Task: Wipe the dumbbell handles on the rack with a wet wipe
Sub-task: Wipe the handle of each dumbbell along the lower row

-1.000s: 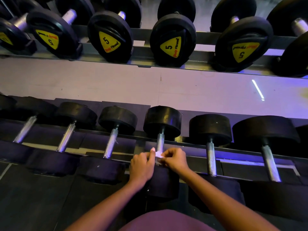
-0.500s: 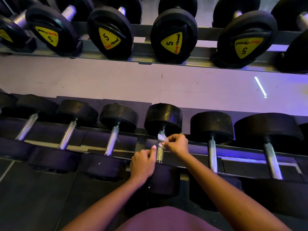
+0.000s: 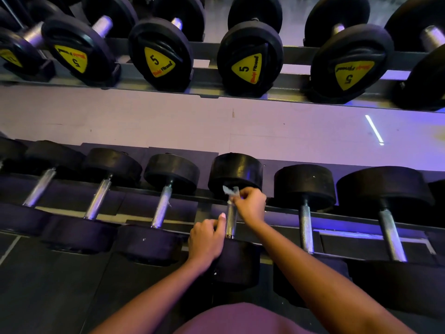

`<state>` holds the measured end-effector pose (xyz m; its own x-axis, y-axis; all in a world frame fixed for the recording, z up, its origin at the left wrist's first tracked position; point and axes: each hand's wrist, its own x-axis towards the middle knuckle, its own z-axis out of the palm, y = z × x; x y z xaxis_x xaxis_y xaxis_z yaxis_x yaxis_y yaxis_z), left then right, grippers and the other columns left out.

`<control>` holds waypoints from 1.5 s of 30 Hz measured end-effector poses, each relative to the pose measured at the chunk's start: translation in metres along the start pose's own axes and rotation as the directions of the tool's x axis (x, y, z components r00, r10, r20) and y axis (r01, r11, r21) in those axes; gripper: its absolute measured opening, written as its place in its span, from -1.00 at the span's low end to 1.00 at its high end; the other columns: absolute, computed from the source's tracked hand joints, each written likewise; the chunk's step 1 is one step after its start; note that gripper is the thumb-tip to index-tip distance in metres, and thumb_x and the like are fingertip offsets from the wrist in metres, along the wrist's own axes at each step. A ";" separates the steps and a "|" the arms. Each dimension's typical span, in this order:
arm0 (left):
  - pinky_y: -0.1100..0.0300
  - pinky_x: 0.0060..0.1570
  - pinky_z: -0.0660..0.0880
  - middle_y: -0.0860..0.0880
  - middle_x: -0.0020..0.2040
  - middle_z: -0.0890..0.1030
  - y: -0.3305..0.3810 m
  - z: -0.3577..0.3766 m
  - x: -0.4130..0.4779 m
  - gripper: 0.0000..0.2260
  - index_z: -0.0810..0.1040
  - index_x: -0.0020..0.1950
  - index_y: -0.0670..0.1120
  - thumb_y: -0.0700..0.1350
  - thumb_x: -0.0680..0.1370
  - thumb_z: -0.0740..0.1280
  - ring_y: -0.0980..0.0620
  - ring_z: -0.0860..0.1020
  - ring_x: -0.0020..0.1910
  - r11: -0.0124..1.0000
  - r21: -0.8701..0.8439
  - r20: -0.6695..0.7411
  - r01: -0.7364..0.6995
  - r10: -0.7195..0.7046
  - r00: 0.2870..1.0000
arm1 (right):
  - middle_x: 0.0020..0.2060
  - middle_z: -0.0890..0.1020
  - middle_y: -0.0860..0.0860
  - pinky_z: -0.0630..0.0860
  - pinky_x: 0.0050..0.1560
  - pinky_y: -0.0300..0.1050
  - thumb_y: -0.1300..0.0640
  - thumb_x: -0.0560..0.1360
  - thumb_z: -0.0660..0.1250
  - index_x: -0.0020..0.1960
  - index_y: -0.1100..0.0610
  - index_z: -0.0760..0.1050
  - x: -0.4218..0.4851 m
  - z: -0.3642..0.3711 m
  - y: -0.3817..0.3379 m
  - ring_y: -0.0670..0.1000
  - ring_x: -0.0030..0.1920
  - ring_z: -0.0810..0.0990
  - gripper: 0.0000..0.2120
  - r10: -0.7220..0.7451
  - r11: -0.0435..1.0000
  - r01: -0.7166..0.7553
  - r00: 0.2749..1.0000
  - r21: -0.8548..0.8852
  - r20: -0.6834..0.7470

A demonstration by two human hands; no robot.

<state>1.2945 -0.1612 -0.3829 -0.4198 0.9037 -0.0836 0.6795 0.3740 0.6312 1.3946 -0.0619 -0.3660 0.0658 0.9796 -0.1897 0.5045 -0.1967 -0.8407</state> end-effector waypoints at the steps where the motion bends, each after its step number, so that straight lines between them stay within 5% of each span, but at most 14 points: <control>1: 0.07 -0.22 0.37 -0.17 -0.22 0.63 0.001 -0.001 -0.001 -0.47 0.60 -0.26 -0.11 0.24 0.58 0.07 -0.19 0.57 -0.12 1.000 -0.001 -0.001 0.003 -0.003 1.000 | -0.28 0.62 0.01 0.46 -0.19 -0.25 0.19 0.40 0.49 -0.16 0.17 0.64 0.005 0.003 -0.002 -0.02 -0.20 0.60 -0.94 0.007 1.000 -0.007 1.000 -0.007 -0.023; 7: 0.08 -0.23 0.34 -0.19 -0.21 0.62 0.004 -0.003 -0.003 -0.48 0.59 -0.24 -0.14 0.21 0.60 0.09 -0.22 0.57 -0.11 1.000 0.003 -0.016 0.008 -0.008 1.000 | -0.22 0.63 0.01 0.54 -0.04 -0.09 0.12 0.40 0.50 -0.11 0.16 0.62 0.006 0.011 0.006 0.01 -0.13 0.59 -0.86 0.059 0.998 -0.057 0.996 0.034 -0.072; 13: 0.13 -0.23 0.31 -0.14 -0.20 0.63 0.005 -0.005 -0.004 -0.49 0.62 -0.24 -0.10 0.21 0.60 0.07 -0.16 0.57 -0.10 1.000 0.002 0.011 0.004 -0.004 1.000 | -0.35 0.61 0.01 0.48 -0.19 -0.16 0.17 0.39 0.51 -0.29 0.12 0.57 0.011 0.005 0.007 -0.05 -0.29 0.56 -0.85 0.088 0.992 -0.079 0.992 0.095 -0.094; 20: 0.08 -0.21 0.42 -0.11 -0.25 0.64 0.003 -0.003 -0.001 -0.47 0.62 -0.24 -0.09 0.23 0.59 0.06 -0.14 0.58 -0.14 1.000 -0.011 0.021 0.000 0.001 1.000 | -0.32 0.66 0.02 0.56 -0.19 -0.13 0.10 0.33 0.57 -0.27 0.12 0.60 0.012 0.007 0.012 -0.02 -0.25 0.62 -0.83 0.107 0.987 -0.102 0.994 0.126 -0.028; 27: 0.11 -0.21 0.36 -0.12 -0.21 0.64 0.003 -0.004 -0.002 -0.47 0.64 -0.21 -0.08 0.23 0.60 0.05 -0.14 0.57 -0.11 1.000 -0.004 0.036 -0.003 0.003 0.999 | -0.39 0.59 0.03 0.47 -0.22 -0.16 0.25 0.37 0.50 -0.37 0.15 0.55 0.015 0.003 0.009 -0.01 -0.29 0.58 -0.81 0.224 0.960 -0.203 0.970 0.192 -0.091; 31: 0.10 -0.21 0.33 -0.16 -0.18 0.64 0.002 -0.003 -0.002 -0.48 0.64 -0.19 -0.08 0.22 0.60 0.05 -0.19 0.56 -0.08 1.000 -0.003 0.026 -0.011 0.011 1.000 | -0.40 0.61 0.09 0.63 -0.18 -0.04 0.25 0.32 0.56 -0.41 0.18 0.54 0.012 -0.010 0.009 0.00 -0.30 0.62 -0.77 0.178 0.984 -0.174 0.977 -0.047 0.114; 35: 0.09 -0.23 0.31 -0.18 -0.19 0.64 0.003 -0.004 -0.002 -0.51 0.64 -0.19 -0.11 0.19 0.61 0.09 -0.21 0.56 -0.08 1.000 0.009 0.016 -0.030 0.030 0.999 | -0.46 0.54 0.01 0.54 -0.32 -0.12 0.22 0.26 0.58 -0.37 0.16 0.52 -0.023 -0.016 0.017 -0.05 -0.37 0.54 -0.78 0.191 0.952 -0.069 0.894 -0.297 0.406; 40: 0.08 -0.22 0.38 -0.16 -0.22 0.64 0.003 -0.003 -0.001 -0.51 0.62 -0.27 -0.08 0.18 0.61 0.09 -0.19 0.57 -0.10 0.999 -0.005 0.028 -0.033 0.033 0.999 | -0.37 0.64 0.09 0.59 -0.30 -0.15 0.26 0.28 0.56 -0.31 0.22 0.62 -0.028 -0.016 0.027 -0.06 -0.36 0.60 -0.89 0.204 0.964 -0.128 0.920 -0.235 0.336; 45: 0.05 -0.16 0.41 -0.16 -0.20 0.65 -0.001 0.000 0.001 -0.48 0.65 -0.20 -0.09 0.21 0.60 0.06 -0.21 0.57 -0.07 1.000 0.010 0.028 -0.026 0.026 0.999 | -0.51 0.60 0.00 0.54 -0.39 -0.23 0.35 0.22 0.60 -0.46 0.17 0.57 -0.028 -0.023 0.038 -0.11 -0.44 0.56 -0.76 0.214 0.976 -0.186 0.913 -0.113 0.347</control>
<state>1.2933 -0.1604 -0.3839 -0.3851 0.9186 -0.0884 0.6963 0.3521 0.6254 1.4321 -0.0963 -0.3807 -0.1305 0.8384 -0.5292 0.5775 -0.3696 -0.7280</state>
